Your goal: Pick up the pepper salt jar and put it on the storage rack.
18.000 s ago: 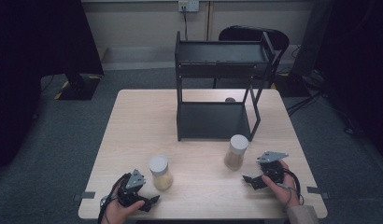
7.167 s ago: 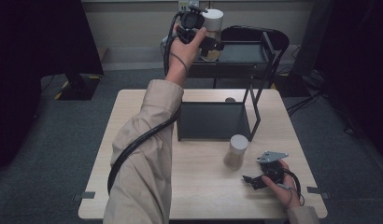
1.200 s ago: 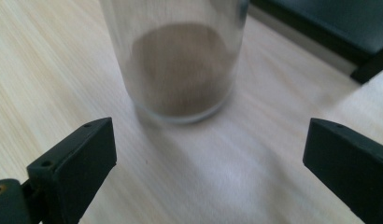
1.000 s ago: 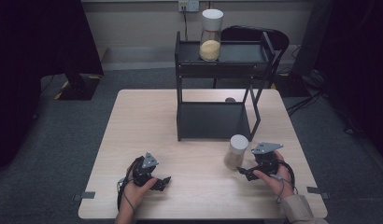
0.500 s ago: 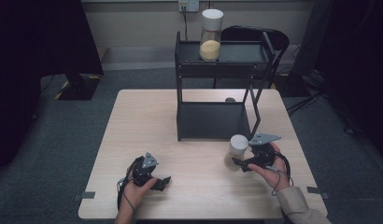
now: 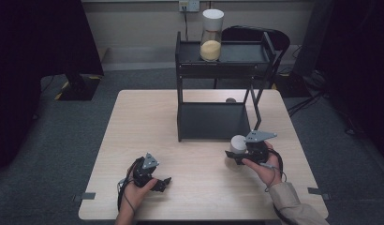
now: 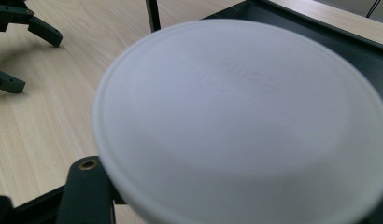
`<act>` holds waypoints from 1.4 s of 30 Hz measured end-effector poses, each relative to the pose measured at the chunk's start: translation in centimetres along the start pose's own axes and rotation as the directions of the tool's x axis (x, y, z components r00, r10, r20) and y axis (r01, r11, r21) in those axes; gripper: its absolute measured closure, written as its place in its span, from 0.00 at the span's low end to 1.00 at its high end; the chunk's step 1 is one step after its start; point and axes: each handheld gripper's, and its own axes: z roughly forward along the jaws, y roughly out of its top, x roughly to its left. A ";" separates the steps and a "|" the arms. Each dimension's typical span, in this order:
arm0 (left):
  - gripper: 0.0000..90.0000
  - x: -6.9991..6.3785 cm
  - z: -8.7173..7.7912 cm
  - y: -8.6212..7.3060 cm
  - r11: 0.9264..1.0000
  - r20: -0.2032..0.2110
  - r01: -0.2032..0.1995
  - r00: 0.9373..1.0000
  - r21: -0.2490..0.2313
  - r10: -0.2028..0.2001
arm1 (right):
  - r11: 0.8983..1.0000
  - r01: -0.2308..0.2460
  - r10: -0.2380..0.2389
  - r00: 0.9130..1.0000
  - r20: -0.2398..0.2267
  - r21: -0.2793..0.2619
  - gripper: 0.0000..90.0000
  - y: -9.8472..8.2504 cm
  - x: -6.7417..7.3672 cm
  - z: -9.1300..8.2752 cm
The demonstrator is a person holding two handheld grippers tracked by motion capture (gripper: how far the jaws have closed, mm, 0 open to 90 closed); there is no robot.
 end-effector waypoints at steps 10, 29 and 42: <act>0.00 0.0 0.0 0.0 1.000 0.000 0.000 1.000 0.001 0.000 | 0.999 -0.001 0.001 1.000 -0.010 0.047 0.39 1.9 -0.9 0.2; 0.00 0.0 0.0 0.0 1.000 0.000 0.000 1.000 0.000 0.000 | 0.996 0.048 -0.045 0.998 -0.043 0.074 0.39 8.8 -2.6 0.0; 0.00 0.0 0.0 0.0 1.000 0.000 0.000 1.000 0.000 0.000 | 0.998 0.034 -0.031 0.998 -0.049 0.044 0.39 12.7 -4.2 -0.9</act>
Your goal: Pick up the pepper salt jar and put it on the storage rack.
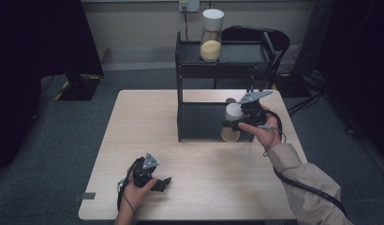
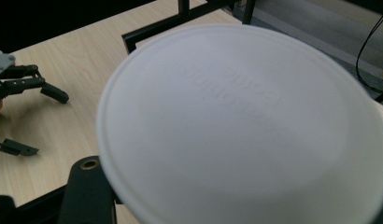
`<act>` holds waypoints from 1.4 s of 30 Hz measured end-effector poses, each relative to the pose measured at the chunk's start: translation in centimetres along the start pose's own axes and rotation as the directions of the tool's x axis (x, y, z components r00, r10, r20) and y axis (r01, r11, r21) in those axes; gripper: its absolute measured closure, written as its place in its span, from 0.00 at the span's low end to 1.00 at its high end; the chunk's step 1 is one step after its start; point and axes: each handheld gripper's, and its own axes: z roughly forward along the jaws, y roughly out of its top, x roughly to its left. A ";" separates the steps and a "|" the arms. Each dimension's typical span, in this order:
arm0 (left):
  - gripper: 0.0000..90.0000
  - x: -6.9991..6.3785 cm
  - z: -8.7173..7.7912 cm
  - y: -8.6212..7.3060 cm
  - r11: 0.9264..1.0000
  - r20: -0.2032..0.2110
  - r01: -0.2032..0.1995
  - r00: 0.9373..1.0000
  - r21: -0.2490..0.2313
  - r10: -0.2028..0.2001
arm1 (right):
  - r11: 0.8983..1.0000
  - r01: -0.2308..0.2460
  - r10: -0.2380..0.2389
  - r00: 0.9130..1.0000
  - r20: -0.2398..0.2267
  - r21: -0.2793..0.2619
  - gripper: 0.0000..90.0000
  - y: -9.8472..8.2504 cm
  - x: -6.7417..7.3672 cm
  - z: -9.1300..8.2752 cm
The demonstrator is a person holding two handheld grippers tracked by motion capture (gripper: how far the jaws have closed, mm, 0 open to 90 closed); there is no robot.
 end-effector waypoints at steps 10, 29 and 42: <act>0.00 0.0 0.0 0.0 1.000 0.000 0.003 1.000 -0.002 -0.003 | 1.000 0.007 -0.007 1.000 0.011 -0.008 0.39 3.2 -0.9 -1.7; 0.00 0.0 0.0 0.0 1.000 0.001 0.002 1.000 0.001 -0.002 | 0.999 0.012 -0.011 1.000 0.019 -0.052 0.39 9.3 -2.2 -6.1; 0.00 0.0 0.0 0.0 1.000 0.001 0.001 1.000 0.001 -0.001 | 0.998 0.021 -0.019 0.999 0.036 -0.054 0.39 13.2 -2.8 -8.5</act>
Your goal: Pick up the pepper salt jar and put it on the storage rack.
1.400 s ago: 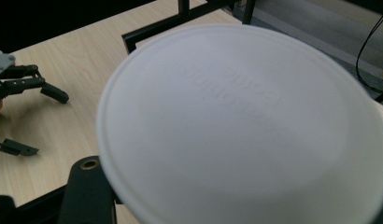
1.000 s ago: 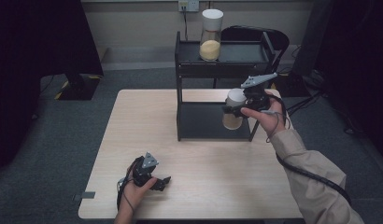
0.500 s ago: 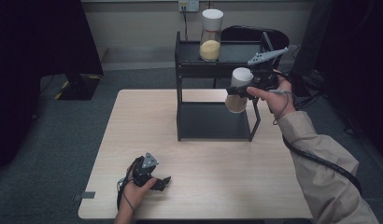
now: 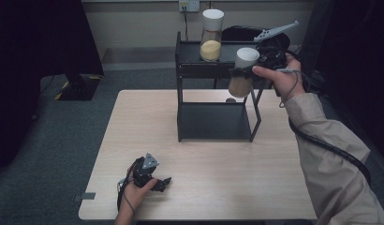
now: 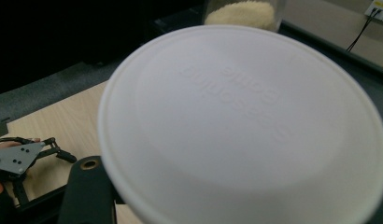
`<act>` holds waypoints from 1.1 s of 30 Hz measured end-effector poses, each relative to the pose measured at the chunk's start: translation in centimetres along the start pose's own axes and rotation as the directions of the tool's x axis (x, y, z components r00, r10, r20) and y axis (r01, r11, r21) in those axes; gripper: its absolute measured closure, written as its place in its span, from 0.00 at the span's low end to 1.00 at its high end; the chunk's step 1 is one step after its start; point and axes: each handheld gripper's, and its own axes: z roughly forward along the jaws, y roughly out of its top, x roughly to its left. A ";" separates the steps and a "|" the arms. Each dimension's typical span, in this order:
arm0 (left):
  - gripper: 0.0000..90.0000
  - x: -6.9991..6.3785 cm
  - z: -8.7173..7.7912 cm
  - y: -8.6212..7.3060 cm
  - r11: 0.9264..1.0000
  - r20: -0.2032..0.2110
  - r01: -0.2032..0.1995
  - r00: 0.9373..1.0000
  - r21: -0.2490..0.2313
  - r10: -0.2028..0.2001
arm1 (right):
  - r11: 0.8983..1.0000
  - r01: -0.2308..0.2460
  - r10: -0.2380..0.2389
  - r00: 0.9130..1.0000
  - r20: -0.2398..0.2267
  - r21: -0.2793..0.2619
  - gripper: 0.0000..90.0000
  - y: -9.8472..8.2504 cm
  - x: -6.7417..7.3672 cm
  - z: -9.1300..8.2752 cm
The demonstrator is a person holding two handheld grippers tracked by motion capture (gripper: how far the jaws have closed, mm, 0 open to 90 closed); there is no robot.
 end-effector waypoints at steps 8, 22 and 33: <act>0.00 0.0 0.0 0.0 1.000 0.000 0.000 1.000 0.000 0.000 | 1.000 -0.015 0.014 1.000 0.023 0.002 0.39 2.3 -0.7 -1.5; 0.00 0.0 0.0 0.0 1.000 0.000 0.000 1.000 0.000 0.000 | 0.999 -0.036 0.036 0.997 0.071 -0.008 0.39 5.9 -1.5 -2.7; 0.00 0.0 0.0 0.0 1.000 0.000 0.000 1.000 0.000 0.000 | 0.999 -0.048 0.048 0.990 0.130 -0.007 0.39 7.5 -2.3 -1.5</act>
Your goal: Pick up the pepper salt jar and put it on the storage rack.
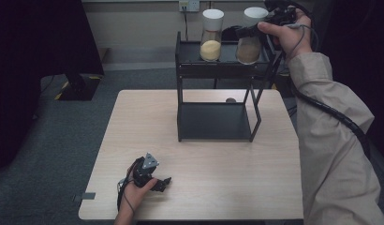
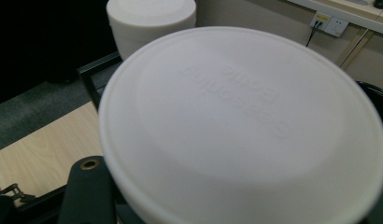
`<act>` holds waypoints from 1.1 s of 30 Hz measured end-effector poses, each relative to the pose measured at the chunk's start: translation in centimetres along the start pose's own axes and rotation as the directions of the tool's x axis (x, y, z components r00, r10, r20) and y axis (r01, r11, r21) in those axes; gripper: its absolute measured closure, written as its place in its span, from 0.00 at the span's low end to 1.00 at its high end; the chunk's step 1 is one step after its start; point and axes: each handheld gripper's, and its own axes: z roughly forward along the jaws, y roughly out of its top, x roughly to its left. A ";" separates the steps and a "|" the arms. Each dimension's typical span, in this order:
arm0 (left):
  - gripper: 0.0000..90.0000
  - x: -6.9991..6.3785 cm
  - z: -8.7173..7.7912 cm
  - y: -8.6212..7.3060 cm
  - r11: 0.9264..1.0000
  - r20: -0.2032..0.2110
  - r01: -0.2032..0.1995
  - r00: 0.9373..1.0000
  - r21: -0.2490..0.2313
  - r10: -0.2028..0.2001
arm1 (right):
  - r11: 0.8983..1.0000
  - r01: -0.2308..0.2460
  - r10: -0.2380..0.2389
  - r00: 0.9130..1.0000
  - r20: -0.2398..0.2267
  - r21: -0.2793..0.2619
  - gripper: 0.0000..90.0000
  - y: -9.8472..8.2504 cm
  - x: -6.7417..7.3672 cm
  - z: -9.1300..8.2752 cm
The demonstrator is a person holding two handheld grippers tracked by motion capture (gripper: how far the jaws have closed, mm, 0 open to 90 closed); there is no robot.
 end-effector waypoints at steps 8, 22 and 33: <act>0.00 0.0 0.0 0.0 1.000 0.000 0.000 1.000 0.000 0.000 | 1.000 -0.013 0.013 1.000 0.025 0.001 0.39 0.6 -0.8 1.8; 0.00 0.0 0.0 0.0 1.000 0.001 -0.001 1.000 0.000 0.001 | 0.999 -0.039 0.039 0.998 0.046 0.013 0.39 1.0 -1.8 4.8; 0.00 0.0 0.0 0.0 1.000 0.001 -0.001 1.000 0.000 0.001 | 0.998 -0.064 0.064 0.997 0.040 0.011 0.39 0.5 -2.3 5.8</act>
